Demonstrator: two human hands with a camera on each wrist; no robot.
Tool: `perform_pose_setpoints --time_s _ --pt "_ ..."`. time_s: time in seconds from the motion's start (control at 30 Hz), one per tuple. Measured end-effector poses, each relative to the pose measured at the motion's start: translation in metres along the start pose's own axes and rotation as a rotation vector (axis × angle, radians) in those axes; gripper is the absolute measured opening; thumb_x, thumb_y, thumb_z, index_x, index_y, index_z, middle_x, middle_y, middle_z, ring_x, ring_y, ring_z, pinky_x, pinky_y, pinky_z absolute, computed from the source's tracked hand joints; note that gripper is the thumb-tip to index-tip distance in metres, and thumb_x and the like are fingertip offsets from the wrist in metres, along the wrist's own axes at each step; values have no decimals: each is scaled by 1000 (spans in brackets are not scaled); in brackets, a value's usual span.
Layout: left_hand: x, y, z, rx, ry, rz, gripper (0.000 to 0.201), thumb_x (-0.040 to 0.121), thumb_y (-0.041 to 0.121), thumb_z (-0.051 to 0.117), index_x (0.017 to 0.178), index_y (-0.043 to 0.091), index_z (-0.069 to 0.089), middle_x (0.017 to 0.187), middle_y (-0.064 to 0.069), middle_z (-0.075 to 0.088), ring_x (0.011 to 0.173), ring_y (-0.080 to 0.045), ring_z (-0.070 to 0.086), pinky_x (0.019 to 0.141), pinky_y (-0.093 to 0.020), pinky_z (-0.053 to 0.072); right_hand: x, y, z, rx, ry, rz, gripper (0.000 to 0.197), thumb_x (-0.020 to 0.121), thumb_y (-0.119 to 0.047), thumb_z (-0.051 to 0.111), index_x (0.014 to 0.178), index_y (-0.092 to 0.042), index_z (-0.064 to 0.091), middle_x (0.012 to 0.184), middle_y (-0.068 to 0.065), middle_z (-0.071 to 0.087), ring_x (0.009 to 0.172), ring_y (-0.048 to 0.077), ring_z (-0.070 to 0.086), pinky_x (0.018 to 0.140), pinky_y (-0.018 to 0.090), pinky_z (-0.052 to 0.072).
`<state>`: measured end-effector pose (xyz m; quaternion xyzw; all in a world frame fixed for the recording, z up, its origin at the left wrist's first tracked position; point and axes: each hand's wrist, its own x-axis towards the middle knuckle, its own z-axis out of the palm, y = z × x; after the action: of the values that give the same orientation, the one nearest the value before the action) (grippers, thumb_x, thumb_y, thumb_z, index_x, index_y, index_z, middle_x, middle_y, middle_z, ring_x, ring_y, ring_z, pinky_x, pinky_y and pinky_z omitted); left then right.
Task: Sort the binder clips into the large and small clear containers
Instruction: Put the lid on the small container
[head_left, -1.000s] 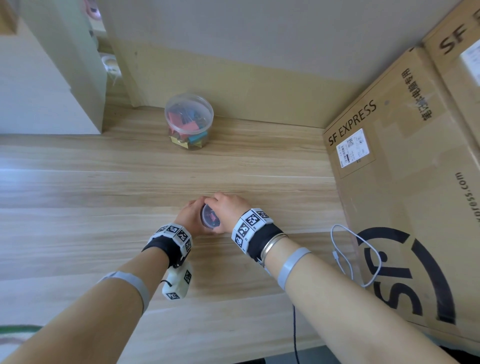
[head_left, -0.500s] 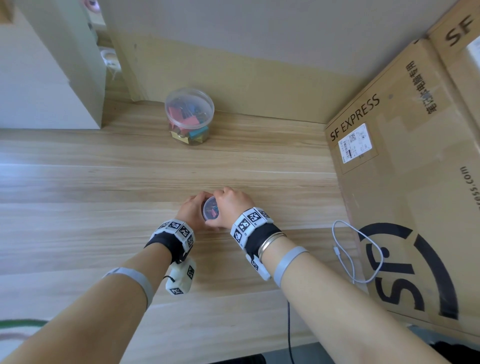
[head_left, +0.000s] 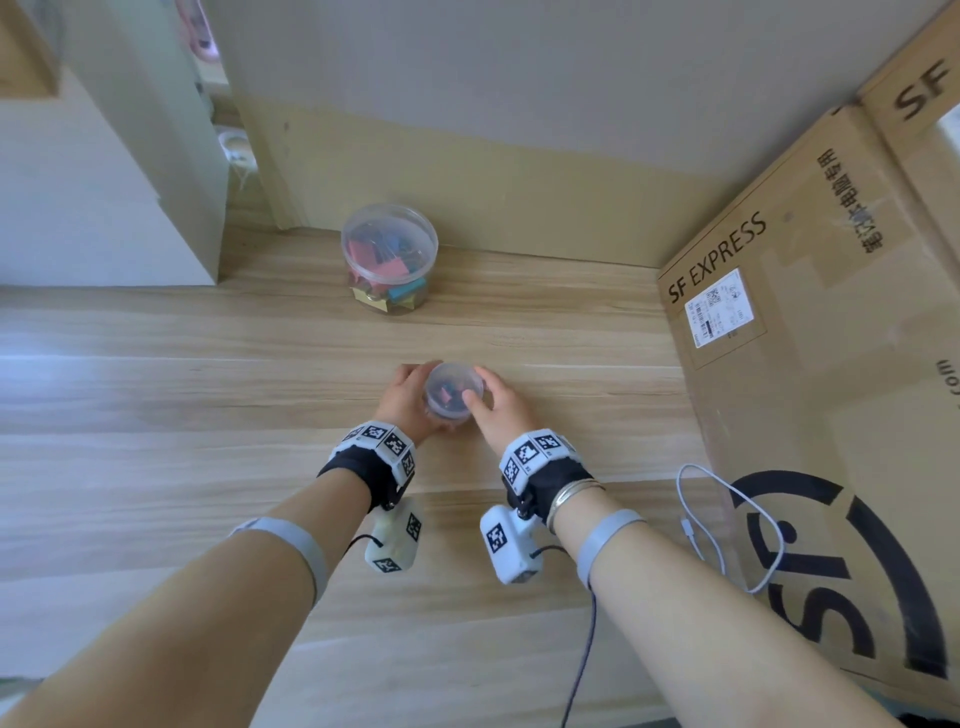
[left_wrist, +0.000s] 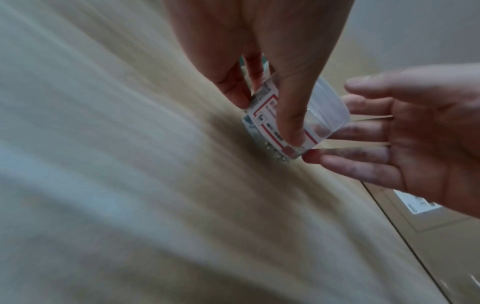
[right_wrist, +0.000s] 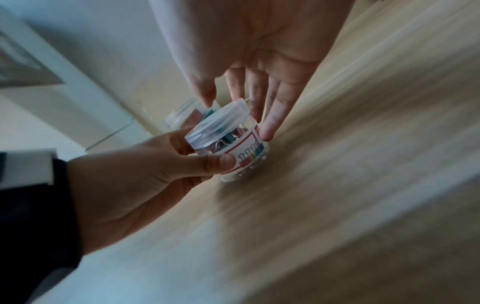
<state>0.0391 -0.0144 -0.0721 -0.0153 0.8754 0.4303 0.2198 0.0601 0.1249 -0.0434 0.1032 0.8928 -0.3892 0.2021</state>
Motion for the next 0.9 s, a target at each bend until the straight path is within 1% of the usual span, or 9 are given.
perform_pose_setpoints --time_s 0.07,0.13,0.23,0.27,0.43,0.6,0.67,0.77,0.9 --pt "15 12 -4 -75 75 9 86 60 14 84 134 10 40 131 -15 50 118 -31 52 103 -42 44 17 -6 -6 45 62 18 47 95 -31 46 141 -24 38 140 4 51 116 27 58 102 36 44" --pt "31 23 -9 -120 145 25 80 63 12 83 130 5 40 126 -20 56 114 -35 55 97 -43 47 35 -13 -13 88 82 20 48 93 -33 47 141 -27 38 135 6 56 106 27 62 97 40 48" --pt "57 40 -17 -141 142 11 74 71 9 77 133 5 36 126 -20 58 114 -34 57 93 -33 46 60 -24 -28 73 72 35 54 93 -39 45 144 -26 32 139 8 51 118 30 57 102 41 45" --pt "65 46 -19 -127 128 10 73 73 10 75 134 5 35 127 -19 57 115 -33 57 92 -32 45 69 -26 -33 63 77 43 55 94 -40 44 145 -25 30 140 9 50 120 30 55 103 41 43" --pt "101 63 -24 -11 116 71 70 74 13 74 134 7 38 130 -15 57 117 -30 56 101 -39 46 103 -29 -47 161 83 88 58 94 -46 39 146 -27 24 146 7 44 126 30 52 108 43 39" --pt "120 69 -28 93 88 84 77 83 14 65 146 8 20 144 -14 44 130 -28 46 108 -35 37 122 -33 -48 188 50 92 64 92 -52 37 148 -30 16 150 6 38 127 31 50 109 44 37" --pt "123 69 -29 144 63 83 75 87 12 59 147 8 15 142 -16 46 129 -28 48 106 -34 38 125 -33 -48 165 34 97 64 92 -52 36 148 -30 13 150 8 36 128 32 49 109 45 37" --pt "123 70 -28 227 44 84 67 91 9 48 148 8 13 133 -19 54 121 -30 53 101 -34 40 119 -33 -51 108 24 97 62 96 -46 36 149 -25 13 150 10 36 129 31 47 108 42 38" --pt "112 71 -30 220 65 56 62 91 8 46 147 7 18 137 -18 51 127 -31 48 105 -35 37 109 -30 -63 6 38 104 57 99 -41 33 149 -21 17 151 9 35 136 29 38 108 33 32"
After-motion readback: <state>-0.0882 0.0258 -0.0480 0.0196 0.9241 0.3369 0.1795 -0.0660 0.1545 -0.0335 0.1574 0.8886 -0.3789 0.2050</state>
